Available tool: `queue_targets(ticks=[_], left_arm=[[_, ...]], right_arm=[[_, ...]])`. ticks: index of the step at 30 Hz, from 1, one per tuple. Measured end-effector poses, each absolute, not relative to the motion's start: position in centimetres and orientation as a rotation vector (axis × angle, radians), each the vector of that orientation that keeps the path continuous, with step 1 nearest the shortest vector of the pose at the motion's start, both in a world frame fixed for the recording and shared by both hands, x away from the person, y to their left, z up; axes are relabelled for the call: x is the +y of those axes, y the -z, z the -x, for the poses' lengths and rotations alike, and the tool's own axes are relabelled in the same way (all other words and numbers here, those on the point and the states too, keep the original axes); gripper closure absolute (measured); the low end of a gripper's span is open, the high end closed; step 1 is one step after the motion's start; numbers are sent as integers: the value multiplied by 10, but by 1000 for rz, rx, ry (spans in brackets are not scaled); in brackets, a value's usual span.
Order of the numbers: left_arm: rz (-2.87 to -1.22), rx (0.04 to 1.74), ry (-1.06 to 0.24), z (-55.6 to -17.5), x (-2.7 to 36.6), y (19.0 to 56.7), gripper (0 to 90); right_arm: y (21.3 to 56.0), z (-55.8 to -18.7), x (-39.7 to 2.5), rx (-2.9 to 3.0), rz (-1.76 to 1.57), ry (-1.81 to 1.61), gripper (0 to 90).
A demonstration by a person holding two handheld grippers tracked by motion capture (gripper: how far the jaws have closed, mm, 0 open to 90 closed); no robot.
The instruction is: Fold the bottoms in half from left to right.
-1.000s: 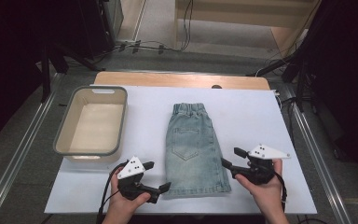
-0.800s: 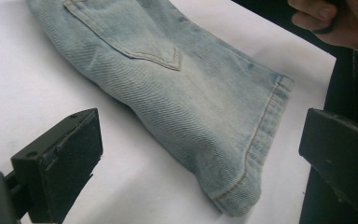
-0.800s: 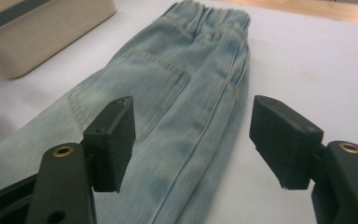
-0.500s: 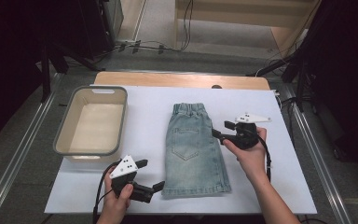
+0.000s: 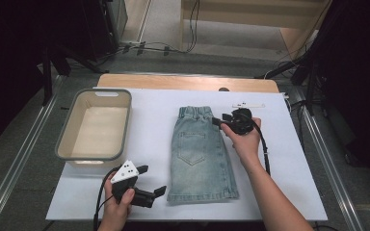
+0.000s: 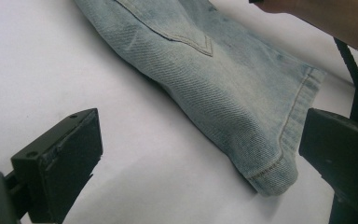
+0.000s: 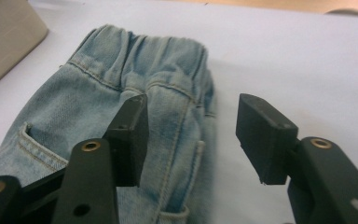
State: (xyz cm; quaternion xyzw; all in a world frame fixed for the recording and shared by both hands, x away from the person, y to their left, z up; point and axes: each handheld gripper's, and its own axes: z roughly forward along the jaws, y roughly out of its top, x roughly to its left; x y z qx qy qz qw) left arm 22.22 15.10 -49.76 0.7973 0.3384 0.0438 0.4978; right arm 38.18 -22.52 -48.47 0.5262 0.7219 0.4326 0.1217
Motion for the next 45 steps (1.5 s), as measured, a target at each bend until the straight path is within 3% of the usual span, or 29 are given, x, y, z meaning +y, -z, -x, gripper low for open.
queue_targets(ticks=[4, 8, 10, 18, 20, 24, 26, 31, 45], left_arm=[[-1944, 819, -119, -222, 149, 498, 0], [-1951, 824, -122, -222, 148, 499, 0], [-1952, 827, -122, -222, 148, 499, 0], [-1938, 830, -109, -223, 151, 498, 0], [-1945, 828, -107, -223, 151, 499, 0], [-1951, 820, -108, -223, 150, 499, 0], [-1947, 819, -104, -223, 151, 499, 0], [-1934, 819, -96, -224, 151, 500, 0], [-1933, 800, -108, -221, 149, 497, 0]], right_arm=[[495, -389, -219, 2109, -1600, -1201, 504], [500, -393, -216, 2133, -1602, -1204, 722], [497, -392, -214, 2142, -1557, -1188, 780], [486, -390, -213, 2132, -1450, -1113, 806], [492, -391, -211, 2136, -1433, -1058, 776], [499, -386, -211, 2097, -1437, -1039, 496], [496, -379, -216, 2082, -1462, -1103, 411], [486, -353, -226, 2089, -1460, -1217, 350], [485, -268, -238, 2107, -1419, -1332, 363]])
